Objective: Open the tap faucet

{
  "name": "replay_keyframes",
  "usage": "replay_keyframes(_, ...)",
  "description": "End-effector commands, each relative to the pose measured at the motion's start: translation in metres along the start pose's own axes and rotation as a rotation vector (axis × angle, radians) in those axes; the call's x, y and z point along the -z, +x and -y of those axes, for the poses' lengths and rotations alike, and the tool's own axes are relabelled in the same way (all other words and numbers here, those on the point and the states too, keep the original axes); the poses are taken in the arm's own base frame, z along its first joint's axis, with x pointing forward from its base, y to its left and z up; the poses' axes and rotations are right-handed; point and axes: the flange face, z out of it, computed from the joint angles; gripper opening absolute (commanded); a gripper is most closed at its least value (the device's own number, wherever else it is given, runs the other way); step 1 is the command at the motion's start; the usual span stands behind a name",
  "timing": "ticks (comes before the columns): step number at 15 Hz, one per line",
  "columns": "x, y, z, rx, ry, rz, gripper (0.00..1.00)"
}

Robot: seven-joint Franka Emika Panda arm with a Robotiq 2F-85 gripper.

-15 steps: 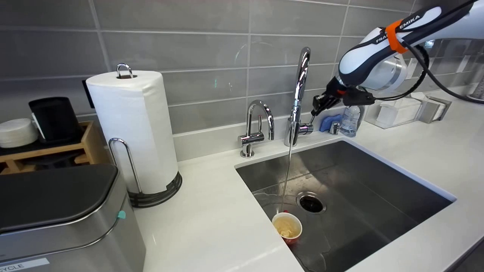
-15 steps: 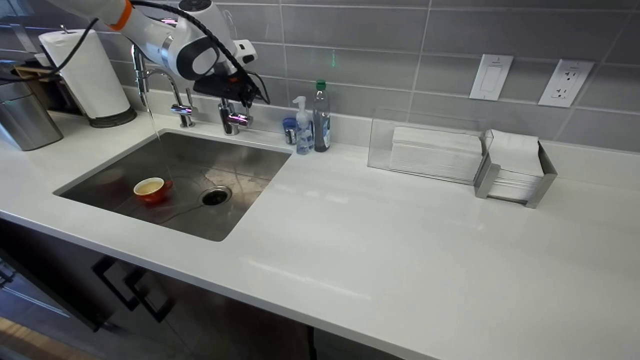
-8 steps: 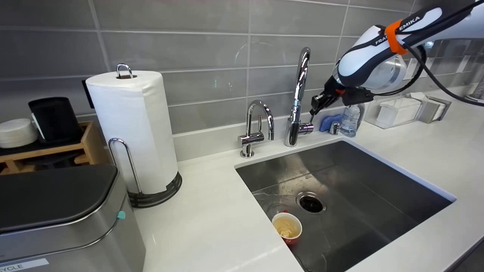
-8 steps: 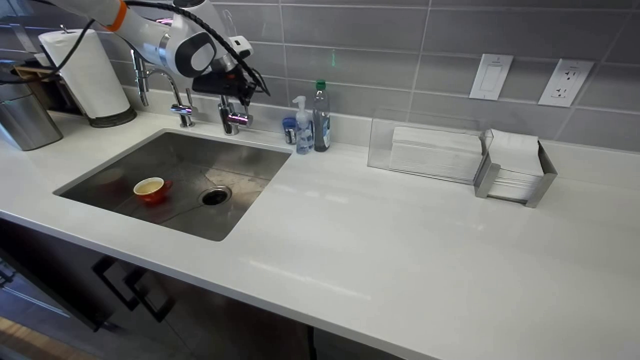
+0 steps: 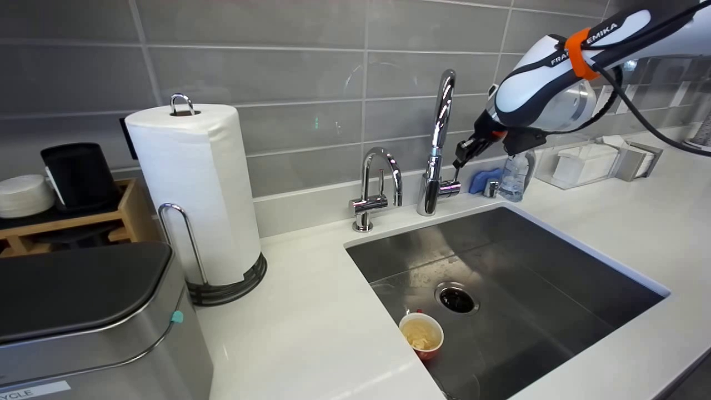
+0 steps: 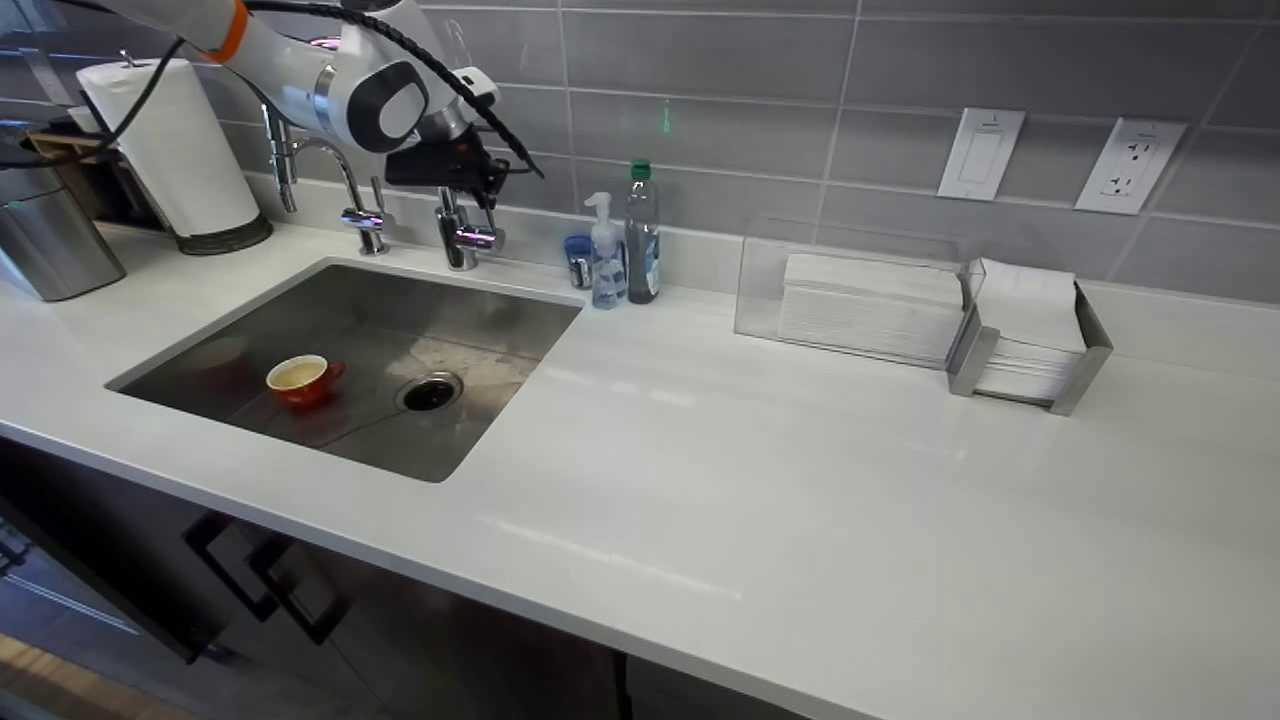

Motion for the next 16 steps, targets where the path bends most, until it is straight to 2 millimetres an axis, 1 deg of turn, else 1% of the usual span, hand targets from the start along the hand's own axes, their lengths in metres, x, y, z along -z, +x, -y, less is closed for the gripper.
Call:
replay_keyframes(1,0.009,0.008,0.011,0.096,0.001,0.012,0.03)
replay_keyframes(5,0.009,0.008,0.015,0.129,-0.009,0.034,0.03)
replay_keyframes(6,0.009,0.008,0.015,0.131,-0.014,0.039,0.16)
replay_keyframes(7,0.011,0.008,0.013,0.131,-0.025,0.045,0.38)
replay_keyframes(9,0.018,0.011,0.013,0.133,-0.037,0.050,0.42)
replay_keyframes(10,0.023,0.013,0.013,0.125,-0.041,0.053,0.47)
replay_keyframes(12,0.032,0.016,0.015,0.094,-0.033,0.074,0.63)
replay_keyframes(13,0.039,0.015,0.013,0.046,-0.034,0.124,0.72)
replay_keyframes(14,0.044,0.013,0.010,0.012,-0.036,0.166,0.78)
replay_keyframes(16,0.053,0.003,0.009,-0.046,0.018,0.267,0.94)
